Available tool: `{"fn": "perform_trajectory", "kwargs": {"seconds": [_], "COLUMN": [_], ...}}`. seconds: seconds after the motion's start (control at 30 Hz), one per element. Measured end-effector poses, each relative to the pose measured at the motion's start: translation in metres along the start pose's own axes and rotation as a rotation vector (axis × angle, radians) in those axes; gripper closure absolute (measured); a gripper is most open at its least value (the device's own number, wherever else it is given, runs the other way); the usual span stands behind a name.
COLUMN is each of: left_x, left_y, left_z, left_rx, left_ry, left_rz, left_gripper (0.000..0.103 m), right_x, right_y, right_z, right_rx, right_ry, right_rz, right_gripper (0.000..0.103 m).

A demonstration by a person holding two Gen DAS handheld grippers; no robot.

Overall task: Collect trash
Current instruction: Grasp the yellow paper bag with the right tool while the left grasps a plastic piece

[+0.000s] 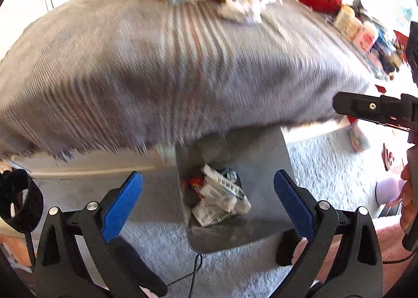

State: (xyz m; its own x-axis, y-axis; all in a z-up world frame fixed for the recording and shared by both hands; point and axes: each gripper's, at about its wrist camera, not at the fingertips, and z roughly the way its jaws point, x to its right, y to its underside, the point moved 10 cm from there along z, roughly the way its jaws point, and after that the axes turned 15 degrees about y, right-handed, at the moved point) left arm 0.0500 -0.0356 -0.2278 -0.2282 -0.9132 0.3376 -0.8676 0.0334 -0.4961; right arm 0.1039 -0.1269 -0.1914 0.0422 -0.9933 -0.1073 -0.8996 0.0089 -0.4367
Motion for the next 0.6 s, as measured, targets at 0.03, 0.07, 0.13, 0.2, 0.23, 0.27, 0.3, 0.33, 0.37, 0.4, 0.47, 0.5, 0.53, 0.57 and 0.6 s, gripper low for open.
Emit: {"fn": "perform_trajectory", "kwargs": {"seconds": [0.03, 0.07, 0.13, 0.2, 0.23, 0.27, 0.3, 0.33, 0.37, 0.4, 0.47, 0.5, 0.53, 0.57, 0.6], "left_x": [-0.003, -0.005, -0.009, -0.015, -0.02, -0.023, -0.027, -0.031, -0.036, -0.041, -0.046, -0.048, -0.05, -0.051, -0.052], "left_y": [-0.009, -0.017, -0.034, -0.05, -0.06, -0.068, -0.074, -0.084, -0.089, -0.097, -0.111, -0.117, -0.122, -0.129, -0.135], "left_z": [-0.005, -0.01, -0.018, -0.025, -0.028, -0.031, -0.033, -0.034, -0.034, -0.034, -0.033, -0.031, -0.029, -0.028, -0.026], "left_rx": [0.007, 0.014, 0.028, 0.044, 0.051, 0.056, 0.061, 0.067, 0.07, 0.073, 0.075, 0.077, 0.079, 0.082, 0.086], "left_ry": [-0.013, -0.022, -0.036, -0.05, -0.06, -0.069, -0.075, -0.079, -0.078, -0.084, -0.091, -0.093, -0.096, -0.099, -0.103], "left_rz": [0.008, 0.014, 0.018, 0.017, 0.017, 0.019, 0.018, 0.014, 0.011, 0.007, 0.007, 0.009, 0.011, 0.016, 0.021], "left_gripper": [0.008, 0.008, 0.008, 0.008, 0.008, 0.008, 0.008, 0.008, 0.008, 0.008, 0.008, 0.008, 0.008, 0.008, 0.008], "right_x": [-0.001, -0.002, -0.004, -0.006, -0.007, -0.009, -0.012, -0.016, -0.018, -0.022, -0.03, -0.035, -0.04, -0.045, -0.052], "right_y": [-0.008, -0.016, -0.033, -0.048, -0.054, -0.062, -0.069, -0.076, -0.083, -0.09, -0.105, -0.113, -0.12, -0.126, -0.133], "right_z": [-0.004, -0.007, -0.014, -0.017, -0.019, -0.019, -0.02, -0.02, -0.02, -0.021, -0.021, -0.02, -0.019, -0.018, -0.016], "right_rx": [0.011, 0.023, 0.047, 0.064, 0.073, 0.081, 0.086, 0.094, 0.104, 0.114, 0.132, 0.14, 0.145, 0.148, 0.15], "right_ry": [0.006, 0.011, 0.013, 0.01, 0.008, 0.004, -0.001, -0.009, -0.019, -0.028, -0.048, -0.062, -0.08, -0.089, -0.096], "right_rz": [-0.008, -0.016, -0.025, -0.026, -0.026, -0.026, -0.028, -0.028, -0.027, -0.024, -0.019, -0.017, -0.015, -0.014, -0.016], "right_gripper": [0.013, 0.013, 0.013, 0.013, 0.013, 0.013, 0.013, 0.013, 0.013, 0.014, 0.017, 0.02, 0.021, 0.022, 0.024]}}
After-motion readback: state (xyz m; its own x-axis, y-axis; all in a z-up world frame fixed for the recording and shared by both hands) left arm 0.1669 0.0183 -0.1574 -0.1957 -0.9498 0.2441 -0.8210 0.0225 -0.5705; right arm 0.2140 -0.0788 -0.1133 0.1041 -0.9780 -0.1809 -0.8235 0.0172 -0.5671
